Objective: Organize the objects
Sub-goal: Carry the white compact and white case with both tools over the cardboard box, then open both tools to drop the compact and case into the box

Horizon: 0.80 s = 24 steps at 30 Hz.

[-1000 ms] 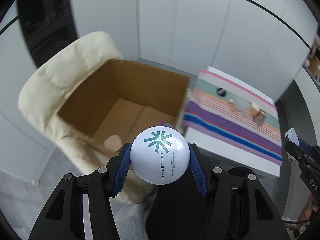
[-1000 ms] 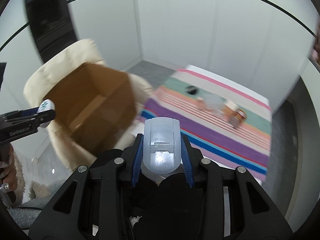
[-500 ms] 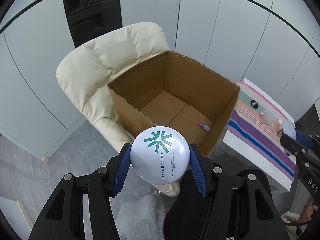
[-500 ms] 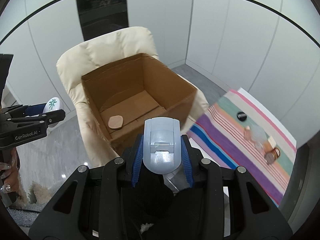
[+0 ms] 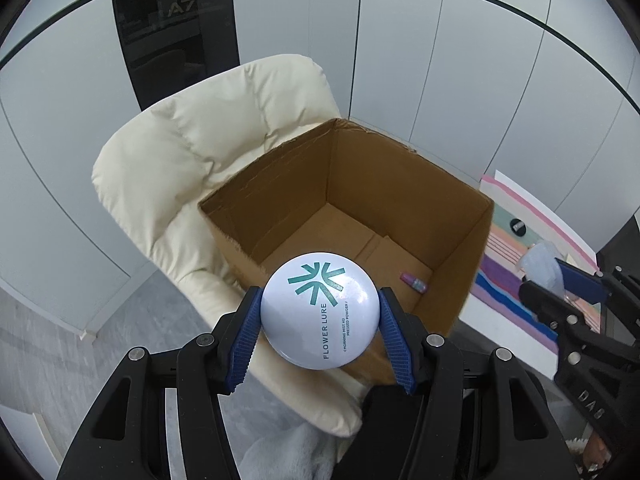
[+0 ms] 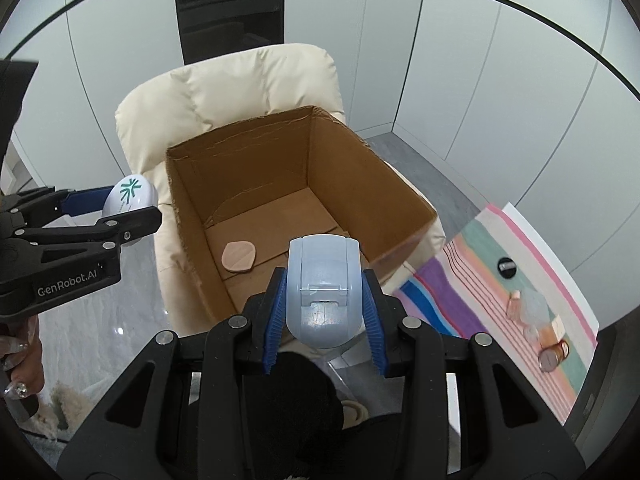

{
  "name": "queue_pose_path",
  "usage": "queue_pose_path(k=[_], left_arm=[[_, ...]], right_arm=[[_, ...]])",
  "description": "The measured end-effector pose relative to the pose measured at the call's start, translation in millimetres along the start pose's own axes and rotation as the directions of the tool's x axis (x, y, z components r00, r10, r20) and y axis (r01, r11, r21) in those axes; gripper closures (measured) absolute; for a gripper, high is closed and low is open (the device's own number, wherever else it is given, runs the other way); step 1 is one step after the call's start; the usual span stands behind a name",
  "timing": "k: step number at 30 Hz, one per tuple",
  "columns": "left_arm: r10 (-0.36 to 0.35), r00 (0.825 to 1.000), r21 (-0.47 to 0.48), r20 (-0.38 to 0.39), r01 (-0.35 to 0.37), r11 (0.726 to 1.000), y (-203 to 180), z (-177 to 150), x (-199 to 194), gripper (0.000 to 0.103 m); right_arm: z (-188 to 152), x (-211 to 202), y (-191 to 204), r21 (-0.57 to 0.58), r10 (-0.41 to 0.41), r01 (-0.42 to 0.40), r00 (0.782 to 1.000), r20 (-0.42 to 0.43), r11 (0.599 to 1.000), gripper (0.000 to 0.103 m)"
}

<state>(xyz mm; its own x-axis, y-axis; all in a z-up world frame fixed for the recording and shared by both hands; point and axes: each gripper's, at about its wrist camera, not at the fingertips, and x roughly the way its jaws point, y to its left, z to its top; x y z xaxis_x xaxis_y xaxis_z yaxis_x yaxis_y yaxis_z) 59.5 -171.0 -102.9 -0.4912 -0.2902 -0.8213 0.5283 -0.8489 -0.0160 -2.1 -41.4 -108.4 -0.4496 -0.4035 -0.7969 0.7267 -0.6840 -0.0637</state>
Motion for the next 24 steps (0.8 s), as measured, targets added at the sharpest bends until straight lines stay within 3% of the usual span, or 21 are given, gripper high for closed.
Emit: queue_pose_path(k=[12, 16, 18, 19, 20, 21, 24], left_arm=[[0.072, 0.997, -0.008, 0.034, -0.072, 0.997, 9.6, 65.9, 57.5, 0.044], [0.050, 0.998, -0.042, -0.029, -0.051, 0.998, 19.4, 73.8, 78.9, 0.044], [0.024, 0.998, -0.069, -0.060, -0.028, 0.997, 26.8, 71.6, 83.6, 0.037], [0.018, 0.998, -0.074, -0.061, -0.023, 0.997, 30.3, 70.5, 85.0, 0.033], [0.030, 0.998, -0.073, -0.063, -0.035, 0.997, 31.7, 70.2, 85.8, 0.021], [0.052, 0.997, -0.070, -0.063, -0.057, 0.996, 33.2, 70.1, 86.6, 0.015], [0.075, 0.996, -0.075, -0.044, -0.079, 0.994, 37.7, 70.9, 83.9, 0.014]], right_arm=[[55.7, 87.0, 9.8, -0.055, 0.002, -0.006, 0.998, -0.060, 0.998, 0.065], [69.7, 112.5, 11.4, -0.071, -0.005, -0.001, 0.997, -0.083, 0.997, 0.064], [73.9, 119.3, 11.3, -0.063, -0.007, 0.002, 0.996, -0.085, 0.998, 0.039], [74.8, 119.8, 11.1, -0.057, -0.010, 0.005, 0.997, -0.077, 0.998, 0.016], [75.3, 119.1, 10.9, -0.050, -0.010, 0.007, 0.998, -0.060, 0.999, 0.008], [75.8, 117.3, 11.0, -0.044, -0.009, 0.007, 0.999, -0.041, 0.999, 0.008], [78.5, 118.4, 12.4, -0.048, 0.001, -0.003, 0.999, -0.037, 0.999, 0.008]])
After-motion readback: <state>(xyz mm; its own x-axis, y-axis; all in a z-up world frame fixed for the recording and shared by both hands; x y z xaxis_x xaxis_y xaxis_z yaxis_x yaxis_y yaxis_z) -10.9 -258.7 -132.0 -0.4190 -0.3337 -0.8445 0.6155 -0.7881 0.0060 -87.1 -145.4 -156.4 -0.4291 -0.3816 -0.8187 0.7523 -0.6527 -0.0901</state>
